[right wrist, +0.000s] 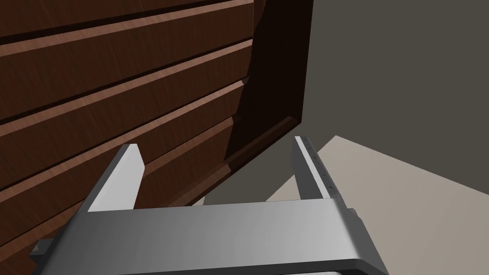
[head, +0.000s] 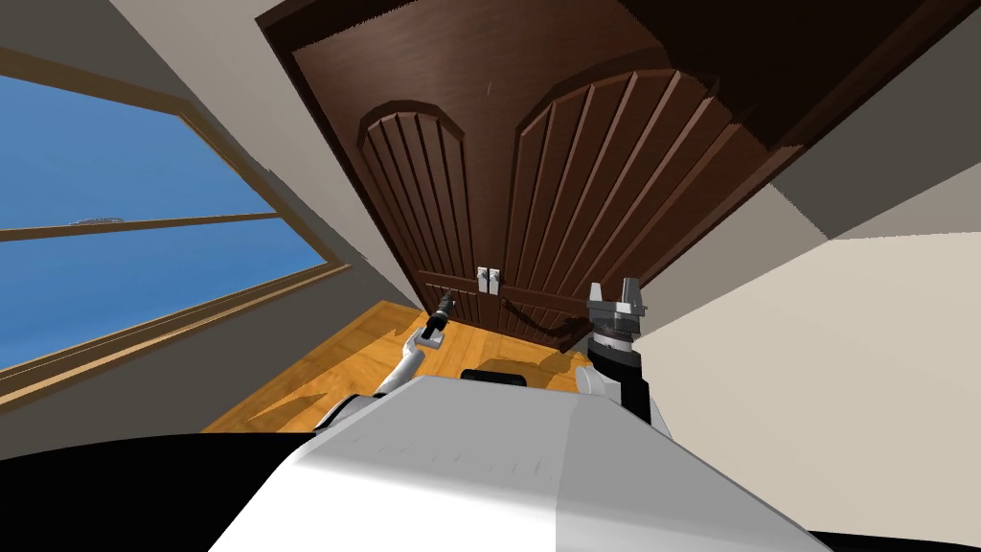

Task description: Pull the door open

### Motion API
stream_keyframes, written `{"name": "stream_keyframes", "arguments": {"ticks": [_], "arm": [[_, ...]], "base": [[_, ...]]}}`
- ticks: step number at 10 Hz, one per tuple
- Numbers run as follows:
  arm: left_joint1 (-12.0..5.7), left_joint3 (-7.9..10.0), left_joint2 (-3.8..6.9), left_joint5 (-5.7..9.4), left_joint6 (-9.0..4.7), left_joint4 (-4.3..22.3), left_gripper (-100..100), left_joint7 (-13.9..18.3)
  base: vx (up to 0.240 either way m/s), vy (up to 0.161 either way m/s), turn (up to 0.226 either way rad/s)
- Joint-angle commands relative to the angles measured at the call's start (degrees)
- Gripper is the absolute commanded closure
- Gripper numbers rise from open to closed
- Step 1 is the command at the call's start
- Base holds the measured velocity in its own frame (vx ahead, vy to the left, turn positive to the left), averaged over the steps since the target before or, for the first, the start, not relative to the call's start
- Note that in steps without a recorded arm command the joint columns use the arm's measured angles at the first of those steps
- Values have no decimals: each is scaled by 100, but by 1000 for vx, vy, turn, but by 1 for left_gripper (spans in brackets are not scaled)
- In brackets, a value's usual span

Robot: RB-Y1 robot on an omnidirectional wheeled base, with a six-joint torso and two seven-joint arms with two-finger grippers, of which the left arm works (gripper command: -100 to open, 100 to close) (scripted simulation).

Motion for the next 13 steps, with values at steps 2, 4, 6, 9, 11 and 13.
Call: {"name": "stream_keyframes", "arguments": {"ticks": [2, 4, 6, 9, 11, 13], "arm": [[-48, 231, 138, 63, -99, 289, -100, 7], [-41, 425, 240, 113, -123, 418, -100, 1], [-51, 601, 324, 159, -150, 538, -100, -4], [-164, 891, 408, 241, -228, 762, -100, -17], [-283, 908, 352, 253, -272, 806, -100, -21], [-376, 867, 280, 249, -299, 805, -100, -23]], "base": [[-14, 9, -39], [-27, 26, -101], [1, 16, -101], [89, -4, -231], [196, -24, -228], [172, -46, -150]]}}
